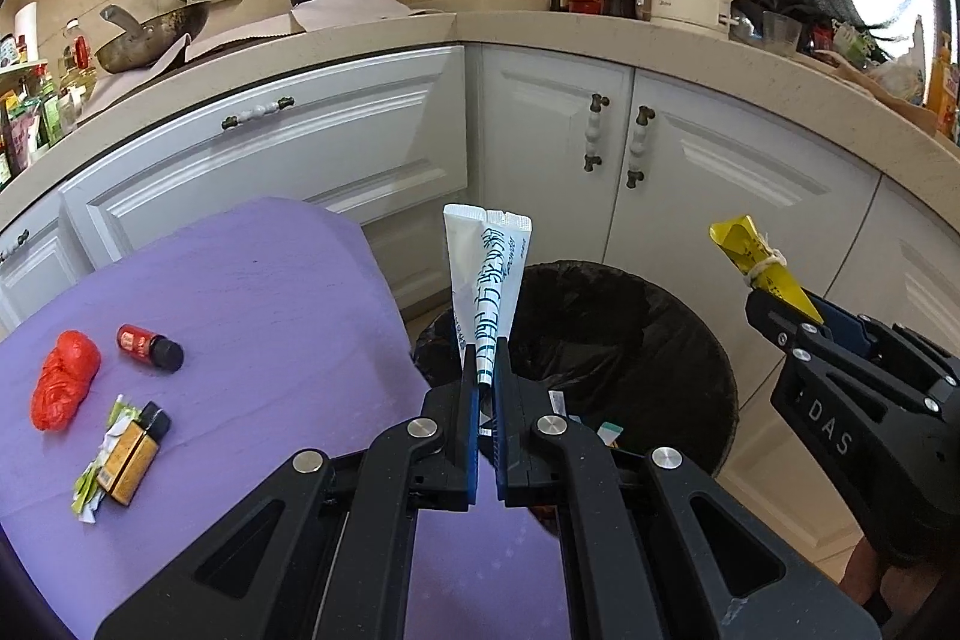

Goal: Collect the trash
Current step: 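Open both grippers over the black bin to drop the wrapper and tube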

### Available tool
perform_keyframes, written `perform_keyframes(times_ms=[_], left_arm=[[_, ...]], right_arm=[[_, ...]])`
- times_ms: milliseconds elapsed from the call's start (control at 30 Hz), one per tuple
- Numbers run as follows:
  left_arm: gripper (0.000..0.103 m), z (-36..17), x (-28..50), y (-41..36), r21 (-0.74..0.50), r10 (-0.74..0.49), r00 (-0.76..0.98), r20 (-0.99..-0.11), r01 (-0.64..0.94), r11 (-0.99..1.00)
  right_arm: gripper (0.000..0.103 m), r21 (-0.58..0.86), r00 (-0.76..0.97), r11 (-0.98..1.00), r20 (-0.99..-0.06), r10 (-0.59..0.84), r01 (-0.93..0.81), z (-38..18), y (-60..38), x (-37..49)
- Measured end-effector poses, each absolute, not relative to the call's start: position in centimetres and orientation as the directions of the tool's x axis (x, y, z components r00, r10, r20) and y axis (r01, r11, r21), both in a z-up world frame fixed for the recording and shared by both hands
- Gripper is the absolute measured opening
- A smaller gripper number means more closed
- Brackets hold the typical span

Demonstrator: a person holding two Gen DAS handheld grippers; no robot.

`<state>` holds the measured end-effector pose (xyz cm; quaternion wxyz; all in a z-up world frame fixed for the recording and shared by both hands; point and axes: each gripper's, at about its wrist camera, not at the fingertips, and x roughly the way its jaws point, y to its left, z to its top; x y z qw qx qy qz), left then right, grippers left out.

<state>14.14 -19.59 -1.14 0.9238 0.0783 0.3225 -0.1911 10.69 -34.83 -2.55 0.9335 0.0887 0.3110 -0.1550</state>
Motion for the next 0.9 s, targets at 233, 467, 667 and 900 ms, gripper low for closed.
perform_keyframes(times_ms=[233, 467, 667, 900], left_arm=[[0.007, -2.4, 15.6, -21.1, 0.034, -0.287, 0.706, -0.647, 0.403, 0.914], [0.019, -3.3, 16.5, -21.6, 0.032, -0.275, 0.679, -0.680, 0.402, 0.915], [0.047, -3.0, 16.2, -20.6, 0.030, -0.261, 0.692, -0.673, 0.378, 0.925], [0.058, -2.5, 15.1, -16.6, 0.042, -0.214, 0.714, -0.667, 0.323, 0.946]], right_arm=[[0.030, 0.070, 0.742, 0.933, -0.629, -0.234, 0.354, -4.2, -35.6, 12.3], [0.048, 0.059, 0.729, 0.927, -0.636, -0.251, 0.371, -5.0, -35.9, 12.9], [0.063, 0.072, 0.742, 0.927, -0.624, -0.246, 0.368, -4.3, -35.5, 12.4], [0.074, 0.060, 0.752, 0.945, -0.623, -0.216, 0.322, -3.7, -32.5, 12.0]])
